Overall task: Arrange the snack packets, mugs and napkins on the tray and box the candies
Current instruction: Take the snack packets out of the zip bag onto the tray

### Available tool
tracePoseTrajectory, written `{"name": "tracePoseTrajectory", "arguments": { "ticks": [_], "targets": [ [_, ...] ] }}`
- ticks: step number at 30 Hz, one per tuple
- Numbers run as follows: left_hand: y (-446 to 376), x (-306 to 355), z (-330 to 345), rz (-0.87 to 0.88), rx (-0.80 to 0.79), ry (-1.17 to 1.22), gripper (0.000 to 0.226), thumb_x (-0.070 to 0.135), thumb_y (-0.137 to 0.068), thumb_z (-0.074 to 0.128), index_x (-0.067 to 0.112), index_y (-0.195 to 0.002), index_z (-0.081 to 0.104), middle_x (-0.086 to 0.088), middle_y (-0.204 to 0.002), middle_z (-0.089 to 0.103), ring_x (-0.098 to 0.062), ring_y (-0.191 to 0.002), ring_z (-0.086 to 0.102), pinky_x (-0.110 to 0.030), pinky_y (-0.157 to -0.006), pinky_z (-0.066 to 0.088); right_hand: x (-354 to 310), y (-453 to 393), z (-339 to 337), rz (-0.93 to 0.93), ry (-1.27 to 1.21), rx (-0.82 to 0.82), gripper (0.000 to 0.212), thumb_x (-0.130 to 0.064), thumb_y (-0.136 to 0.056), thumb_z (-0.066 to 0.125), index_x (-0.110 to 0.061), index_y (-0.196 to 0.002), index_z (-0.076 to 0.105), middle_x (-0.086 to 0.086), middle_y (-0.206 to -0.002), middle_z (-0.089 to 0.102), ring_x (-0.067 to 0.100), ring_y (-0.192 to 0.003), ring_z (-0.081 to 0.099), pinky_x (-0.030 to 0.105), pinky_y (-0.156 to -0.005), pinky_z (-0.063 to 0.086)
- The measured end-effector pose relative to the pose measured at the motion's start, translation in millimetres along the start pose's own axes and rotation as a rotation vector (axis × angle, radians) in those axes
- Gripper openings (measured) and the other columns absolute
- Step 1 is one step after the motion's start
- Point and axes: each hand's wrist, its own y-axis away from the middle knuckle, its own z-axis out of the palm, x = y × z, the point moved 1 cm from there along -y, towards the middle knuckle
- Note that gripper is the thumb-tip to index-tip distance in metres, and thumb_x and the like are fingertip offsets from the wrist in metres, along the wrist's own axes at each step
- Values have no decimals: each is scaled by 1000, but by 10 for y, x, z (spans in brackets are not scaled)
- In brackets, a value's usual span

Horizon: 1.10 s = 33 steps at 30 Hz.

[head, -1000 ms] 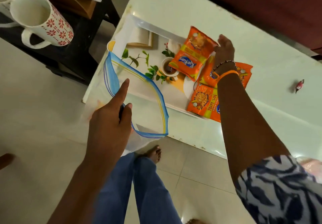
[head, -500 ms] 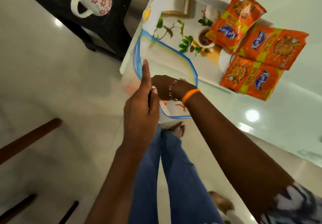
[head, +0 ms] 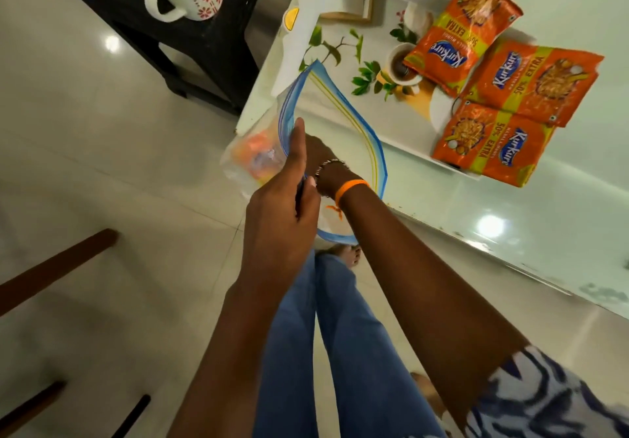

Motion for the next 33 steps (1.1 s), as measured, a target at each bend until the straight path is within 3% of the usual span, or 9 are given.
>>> {"name": "tracePoseTrajectory", "arguments": {
  "ticks": [2, 5, 10, 15, 20, 25, 29, 31, 33],
  "targets": [
    [-44, -1, 36, -17, -2, -21, 61, 15, -94, 46, 29, -142, 11, 2, -85, 56, -1, -62, 52, -3, -59, 42, 88, 38, -124, -80, 44, 167, 18, -8, -86, 54, -16, -70, 60, 25, -118, 57, 33, -113, 52, 35, -90, 37],
    [-94, 42, 125, -16, -19, -15, 63, 13, -92, 49, 29, -141, 13, -8, -79, 57, -4, -62, 51, -5, -65, 41, 387, 189, -338, -139, -117, 477, 8, -12, -74, 69, -10, -82, 71, 11, -98, 65, 18, -94, 57, 24, -78, 40],
    [-174, 100, 299, -54, -53, -57, 62, 13, -92, 46, 23, -146, 16, 8, -63, 38, -5, -54, 43, -23, -65, 41, 998, 621, -732, -121, -507, 753, 14, -4, -76, 67, -17, -76, 65, -4, -82, 63, 0, -76, 60, 16, -67, 47],
    [-259, 55, 320, -54, -35, -89, 60, 9, -93, 44, 22, -145, 19, 10, -55, 33, 1, -53, 48, 0, -53, 34, 1565, 622, -928, 96, -782, 909, 18, -4, -86, 57, -19, -76, 59, -2, -77, 56, -1, -45, 53, 16, -41, 45],
    [-262, 28, 287, -23, -13, -140, 55, 5, -91, 43, 21, -142, 30, 5, -54, 33, -9, -50, 38, -18, -57, 31, 1823, 154, -963, 281, -499, 894, 19, -1, -85, 53, 3, -100, 62, 17, -107, 66, 20, -92, 56, 29, -83, 45],
    [-224, 28, 282, -16, -28, -82, 54, 6, -93, 42, 21, -143, 29, 2, -57, 36, -5, -52, 44, -7, -58, 36, 1773, 23, -922, 201, -317, 765, 29, 4, -84, 47, -2, -108, 61, 17, -123, 59, 31, -114, 53, 23, -87, 47],
    [-296, 111, 365, -23, -14, 14, 55, 5, -93, 43, 17, -143, 26, 6, -55, 32, 5, -51, 44, -5, -58, 36, 1832, 456, -613, 153, -223, 1027, 35, 10, -79, 47, 0, -112, 58, 21, -123, 55, 35, -115, 53, 32, -97, 46],
    [-349, 170, 422, -54, -13, 85, 57, 5, -92, 45, 18, -144, 25, 6, -56, 32, -2, -50, 42, -12, -64, 42, 1849, 695, -298, 96, -452, 876, 45, 16, -77, 49, -1, -119, 49, 16, -128, 52, 33, -116, 54, 20, -85, 51],
    [-390, 222, 469, -92, -31, 146, 60, 6, -92, 46, 19, -145, 22, 5, -57, 32, -6, -53, 39, -32, -73, 50, 1754, 823, 40, 32, -675, 501, 67, 11, -74, 63, -11, -132, 36, -2, -134, 44, 16, -122, 47, 14, -86, 45]
  ]
}}
